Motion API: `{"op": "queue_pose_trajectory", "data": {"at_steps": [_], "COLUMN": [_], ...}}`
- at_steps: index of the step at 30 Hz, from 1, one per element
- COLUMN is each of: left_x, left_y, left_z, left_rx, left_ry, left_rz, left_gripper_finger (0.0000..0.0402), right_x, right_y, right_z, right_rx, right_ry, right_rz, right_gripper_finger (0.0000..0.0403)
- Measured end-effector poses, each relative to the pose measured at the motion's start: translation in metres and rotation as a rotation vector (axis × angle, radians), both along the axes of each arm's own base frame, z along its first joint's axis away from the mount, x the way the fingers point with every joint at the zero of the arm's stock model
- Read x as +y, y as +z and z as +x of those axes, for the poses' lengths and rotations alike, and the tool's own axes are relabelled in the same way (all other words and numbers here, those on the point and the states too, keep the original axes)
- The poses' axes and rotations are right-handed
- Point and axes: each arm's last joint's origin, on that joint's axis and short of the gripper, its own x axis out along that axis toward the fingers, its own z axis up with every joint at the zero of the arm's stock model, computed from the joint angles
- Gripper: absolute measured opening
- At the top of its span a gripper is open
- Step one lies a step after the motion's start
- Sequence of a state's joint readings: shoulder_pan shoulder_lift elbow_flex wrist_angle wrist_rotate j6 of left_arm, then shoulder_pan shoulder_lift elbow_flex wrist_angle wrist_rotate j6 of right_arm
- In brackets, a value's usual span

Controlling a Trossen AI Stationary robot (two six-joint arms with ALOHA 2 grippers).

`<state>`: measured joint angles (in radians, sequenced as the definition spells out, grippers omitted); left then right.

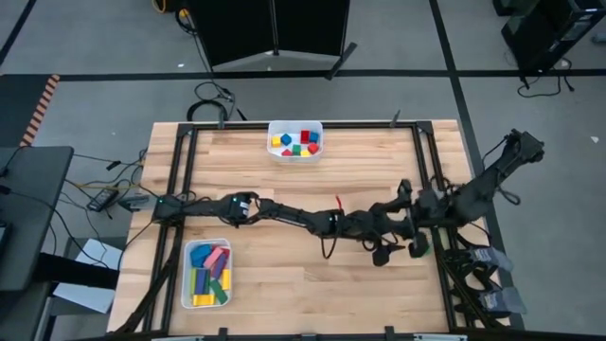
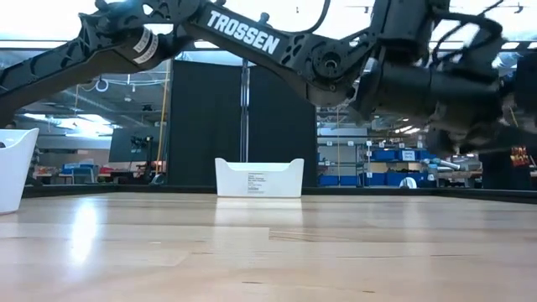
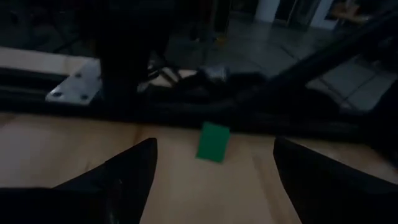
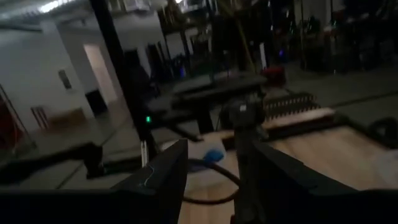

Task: Sort blocks by size
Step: Put the green triangle block into the top white bin

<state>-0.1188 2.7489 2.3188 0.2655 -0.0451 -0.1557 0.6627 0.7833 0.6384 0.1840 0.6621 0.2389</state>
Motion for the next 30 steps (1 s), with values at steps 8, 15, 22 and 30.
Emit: {"op": "queue_pose_trajectory", "data": {"at_steps": [8, 15, 22, 30], "left_x": [-0.002, -0.006, -0.016, -0.028], "left_y": [0.012, 0.020, 0.096, 0.142], "left_z": [0.000, -0.001, -0.026, -0.052], "left_rx": [-0.104, -0.106, 0.036, 0.131], "left_ry": [0.090, 0.086, 0.223, 0.191], "left_rz": [0.018, 0.048, 0.302, 0.401], "left_gripper_finger": [0.0287, 0.0200, 0.0087, 0.0012], "right_x": [0.029, 0.048, 0.069, 0.086], "right_y": [0.009, 0.032, 0.019, 0.008], "right_z": [0.002, -0.022, -0.035, -0.046], "right_rx": [0.142, 0.355, 0.535, 0.589], "right_ry": [0.093, 0.061, 0.040, 0.087], "right_rz": [-0.089, -0.163, -0.132, -0.095], "right_gripper_finger": [0.0181, 0.0181, 0.0181, 0.0181]}}
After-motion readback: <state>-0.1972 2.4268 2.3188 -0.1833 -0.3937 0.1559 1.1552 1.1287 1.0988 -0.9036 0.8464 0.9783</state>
